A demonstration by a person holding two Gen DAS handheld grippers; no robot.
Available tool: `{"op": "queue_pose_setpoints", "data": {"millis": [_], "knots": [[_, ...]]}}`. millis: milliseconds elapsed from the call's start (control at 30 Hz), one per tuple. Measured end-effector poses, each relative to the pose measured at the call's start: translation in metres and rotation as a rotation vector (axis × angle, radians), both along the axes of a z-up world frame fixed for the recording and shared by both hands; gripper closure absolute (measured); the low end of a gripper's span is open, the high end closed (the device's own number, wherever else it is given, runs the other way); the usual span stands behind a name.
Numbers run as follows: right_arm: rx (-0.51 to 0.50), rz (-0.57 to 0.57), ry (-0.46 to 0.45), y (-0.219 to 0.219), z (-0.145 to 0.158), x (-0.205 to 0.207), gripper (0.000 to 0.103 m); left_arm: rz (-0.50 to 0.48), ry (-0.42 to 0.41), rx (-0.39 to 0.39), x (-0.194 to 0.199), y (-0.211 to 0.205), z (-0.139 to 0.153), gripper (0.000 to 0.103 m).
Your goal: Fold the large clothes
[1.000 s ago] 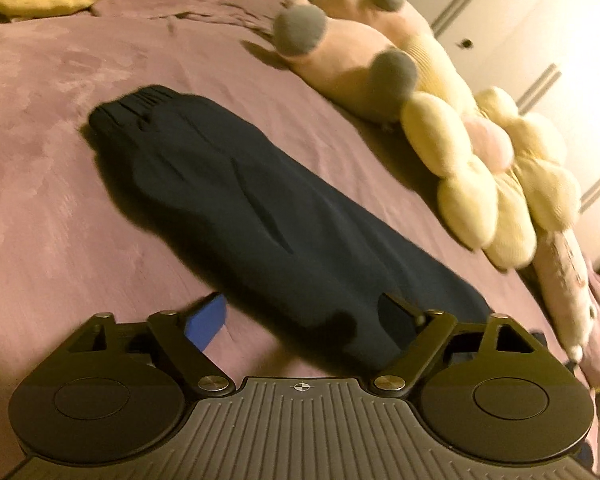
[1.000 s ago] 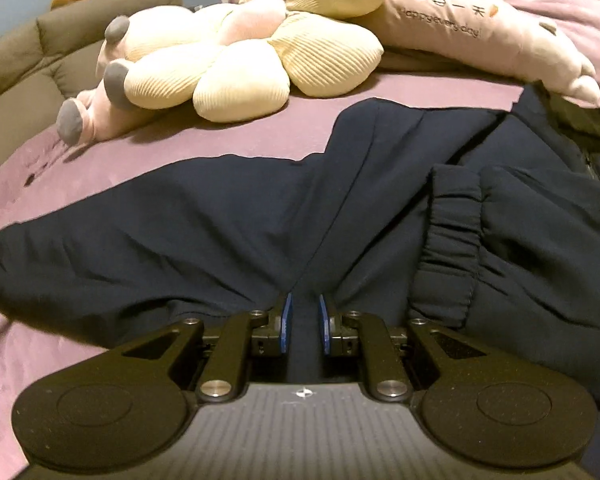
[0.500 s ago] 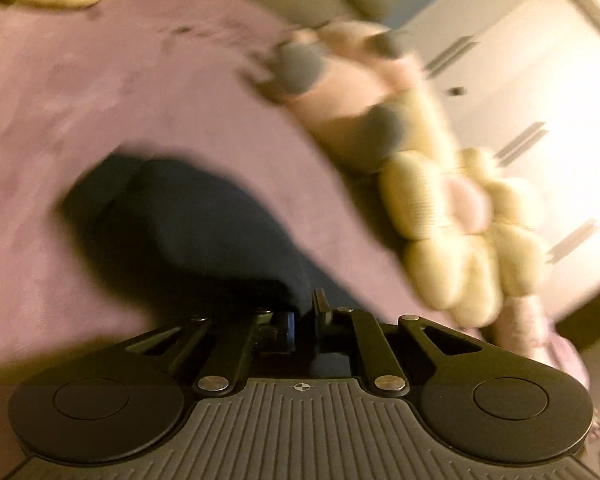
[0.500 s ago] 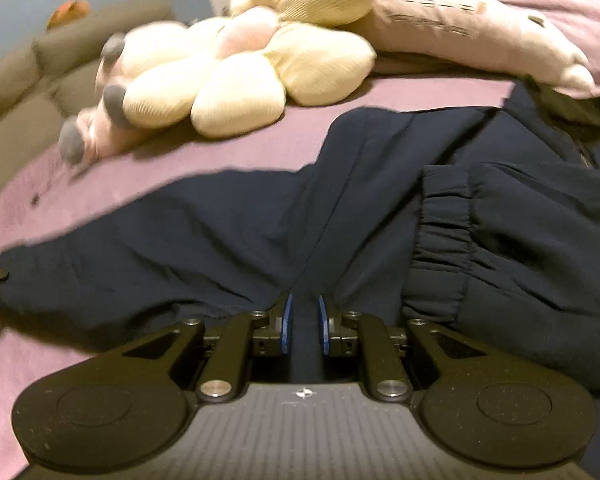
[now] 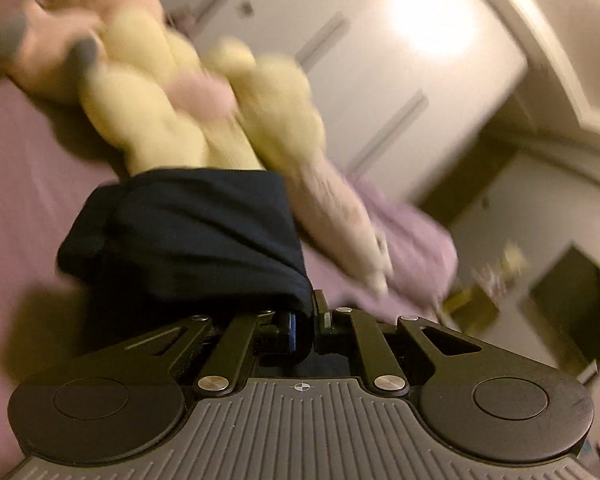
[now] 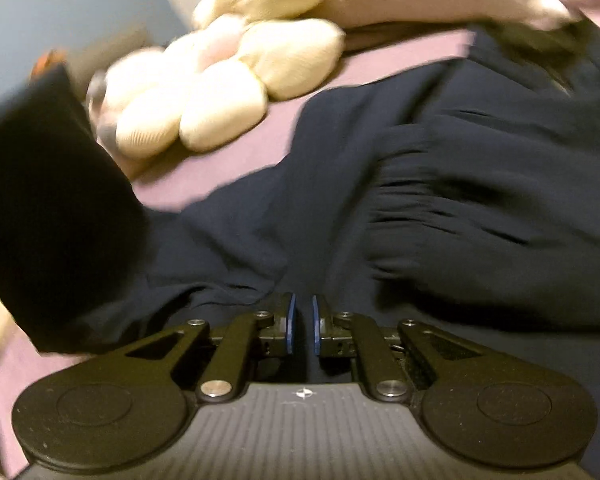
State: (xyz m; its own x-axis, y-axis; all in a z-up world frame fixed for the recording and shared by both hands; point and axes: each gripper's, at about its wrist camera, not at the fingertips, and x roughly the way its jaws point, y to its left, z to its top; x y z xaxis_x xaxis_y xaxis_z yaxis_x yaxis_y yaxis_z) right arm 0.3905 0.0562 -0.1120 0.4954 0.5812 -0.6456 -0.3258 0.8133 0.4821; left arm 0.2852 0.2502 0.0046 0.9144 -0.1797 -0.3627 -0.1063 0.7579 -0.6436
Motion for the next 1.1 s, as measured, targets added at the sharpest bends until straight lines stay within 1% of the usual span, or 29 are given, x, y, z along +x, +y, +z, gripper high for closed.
{"op": "queue_pose_setpoints", "data": {"millis": [33,100,167,267,300,333,367,400,467,500,533,567,600,633,667,700,733,767,800,833,900,933,1000,1100], "knots": [[0.040,-0.034,0.011,-0.016,0.003,-0.003,0.095,-0.033,0.019,0.012,0.009,-0.018,-0.008,0.094],[0.100,-0.081,0.008,-0.046,0.009,-0.010,0.095,-0.088,0.065,0.075,0.027,-0.054,-0.025,0.094],[0.151,-0.127,0.013,-0.078,0.016,-0.016,0.091,-0.120,0.140,0.142,0.045,-0.085,-0.048,0.093],[0.216,-0.167,0.052,-0.115,0.021,-0.018,0.089,-0.104,0.271,0.209,0.064,-0.113,-0.087,0.092],[0.232,-0.171,0.069,-0.124,0.021,-0.017,0.087,-0.097,0.297,0.237,0.066,-0.119,-0.096,0.092],[0.238,-0.178,0.080,-0.132,0.021,-0.017,0.085,-0.088,0.302,0.266,0.066,-0.125,-0.101,0.092],[0.243,-0.181,0.080,-0.138,0.022,-0.017,0.083,-0.082,0.285,0.277,0.065,-0.127,-0.104,0.091],[0.245,-0.183,0.074,-0.143,0.024,-0.018,0.082,-0.080,0.270,0.276,0.060,-0.125,-0.104,0.087],[0.258,-0.177,0.069,-0.151,0.026,-0.018,0.076,-0.079,0.272,0.251,0.060,-0.119,-0.104,0.087],[0.268,-0.170,0.069,-0.152,0.028,-0.019,0.072,-0.079,0.272,0.232,0.056,-0.115,-0.105,0.081],[0.283,-0.156,0.068,-0.150,0.030,-0.020,0.070,-0.080,0.263,0.205,0.054,-0.113,-0.103,0.067],[0.299,-0.143,0.066,-0.145,0.033,-0.020,0.066,-0.083,0.249,0.171,0.049,-0.112,-0.101,0.060],[0.313,-0.132,0.067,-0.141,0.036,-0.018,0.063,-0.085,0.235,0.135,0.046,-0.108,-0.099,0.048],[0.325,-0.112,0.067,-0.135,0.039,-0.017,0.061,-0.085,0.217,0.103,0.042,-0.104,-0.096,0.045],[0.318,-0.094,0.060,-0.126,0.040,-0.015,0.059,-0.075,0.209,0.089,0.038,-0.102,-0.090,0.043],[0.295,-0.083,0.043,-0.120,0.043,-0.016,0.057,-0.075,0.200,0.078,0.032,-0.098,-0.089,0.038],[0.265,-0.078,0.024,-0.114,0.045,-0.017,0.057,-0.080,0.195,0.071,0.027,-0.093,-0.087,0.037],[0.232,-0.070,0.007,-0.110,0.045,-0.018,0.053,-0.080,0.191,0.066,0.024,-0.090,-0.085,0.037],[0.225,-0.068,-0.006,-0.108,0.045,-0.019,0.053,-0.070,0.180,0.055,0.020,-0.084,-0.084,0.037],[0.207,-0.069,-0.016,-0.107,0.045,-0.021,0.053,-0.053,0.169,0.035,0.012,-0.077,-0.082,0.037],[0.143,-0.054,-0.068,-0.102,0.047,-0.027,0.053,-0.012,0.157,-0.015,0.001,-0.062,-0.079,0.037],[0.110,-0.042,-0.090,-0.099,0.046,-0.029,0.053,0.024,0.161,-0.031,-0.002,-0.054,-0.078,0.038],[0.044,-0.017,-0.132,-0.088,0.046,-0.034,0.053,0.071,0.159,-0.043,-0.001,-0.040,-0.074,0.039],[-0.047,0.035,-0.221,-0.068,0.049,-0.048,0.053,0.081,0.157,-0.080,0.010,-0.022,-0.073,0.039]]}}
